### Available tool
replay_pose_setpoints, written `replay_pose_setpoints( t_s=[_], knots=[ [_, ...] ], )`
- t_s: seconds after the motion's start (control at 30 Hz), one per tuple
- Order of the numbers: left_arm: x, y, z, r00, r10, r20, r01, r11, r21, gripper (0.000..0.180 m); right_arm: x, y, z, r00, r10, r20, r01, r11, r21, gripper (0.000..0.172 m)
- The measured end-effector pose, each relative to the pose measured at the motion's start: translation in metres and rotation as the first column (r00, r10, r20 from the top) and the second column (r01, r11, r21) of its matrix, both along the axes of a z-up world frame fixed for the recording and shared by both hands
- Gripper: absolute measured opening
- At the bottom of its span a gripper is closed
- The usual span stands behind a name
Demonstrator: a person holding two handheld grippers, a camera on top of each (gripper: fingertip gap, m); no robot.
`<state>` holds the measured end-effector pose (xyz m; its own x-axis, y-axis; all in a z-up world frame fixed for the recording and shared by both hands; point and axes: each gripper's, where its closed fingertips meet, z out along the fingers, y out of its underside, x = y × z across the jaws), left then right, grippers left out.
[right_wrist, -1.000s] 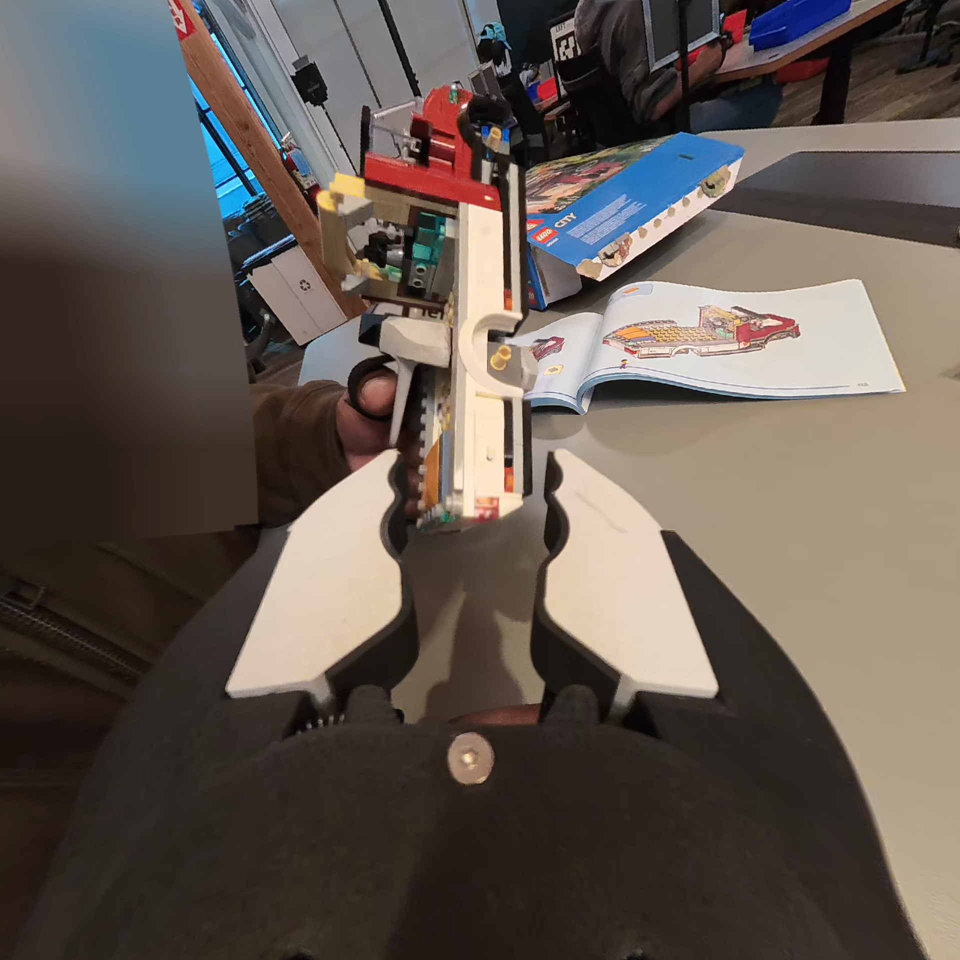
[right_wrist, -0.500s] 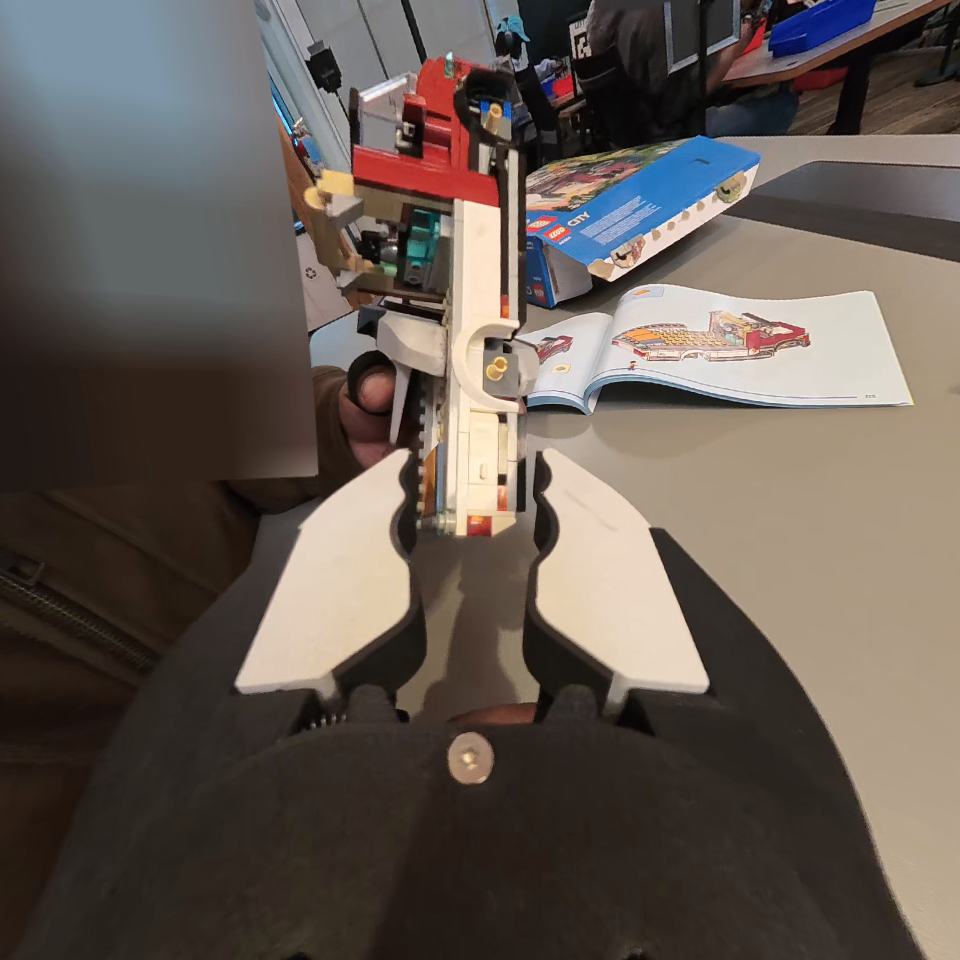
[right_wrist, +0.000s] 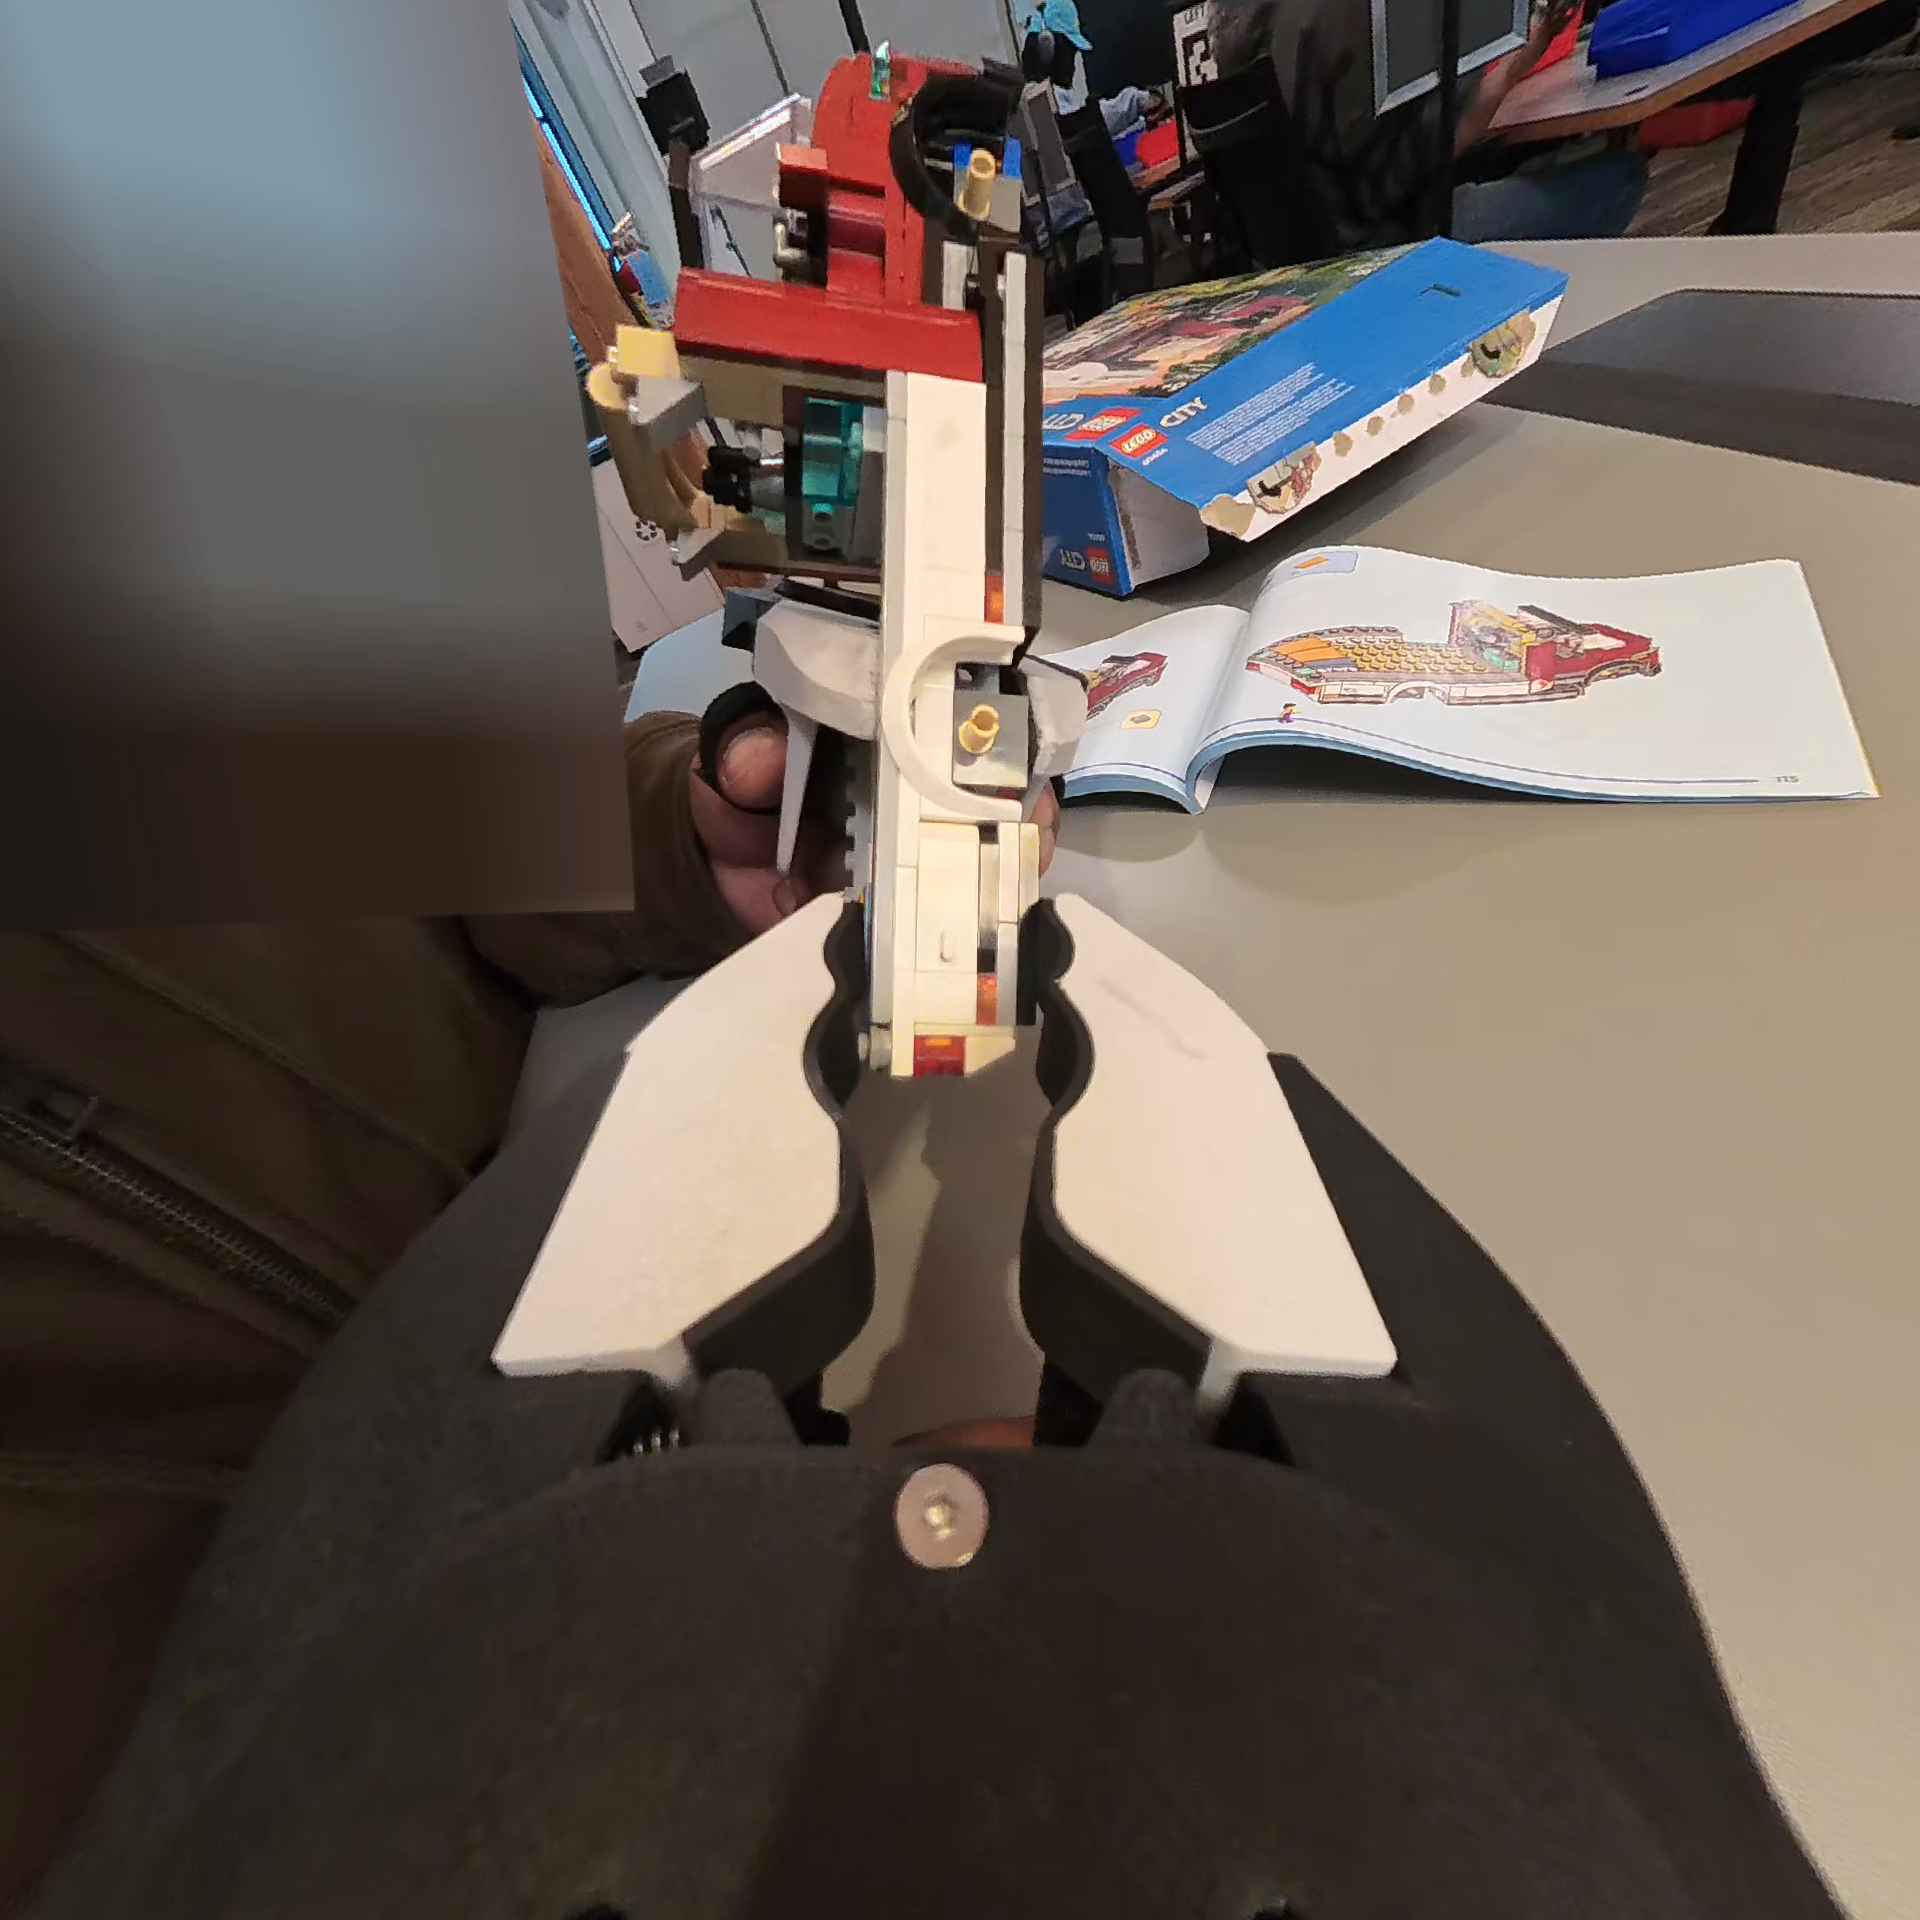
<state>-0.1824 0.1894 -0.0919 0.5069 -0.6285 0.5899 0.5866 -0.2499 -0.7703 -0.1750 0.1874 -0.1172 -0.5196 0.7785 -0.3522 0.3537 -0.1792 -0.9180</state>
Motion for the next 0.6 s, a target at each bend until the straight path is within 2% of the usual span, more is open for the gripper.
replay_pose_setpoints(
  t_s=[0.2,0.3,0.6],
  knots=[
    [-0.003,0.002,-0.002,1.0,0.019,-0.004,-0.019,1.0,-0.005,0.025,-0.002,0.001,0.0,1.0,-0.018,0.012,0.018,1.0,-0.009,0.033],
    [-0.01,0.002,0.001,0.999,0.046,0.015,-0.046,0.999,0.002,0.025,-0.001,0.002,0.0,1.0,-0.022,0.017,0.021,1.0,0.011,0.041],
    [-0.012,0.001,0.001,0.999,0.039,0.037,-0.039,0.999,0.0,0.023,-0.001,0.005,-0.001,0.999,-0.031,0.023,0.031,0.999,-0.008,0.032]
  ],
)
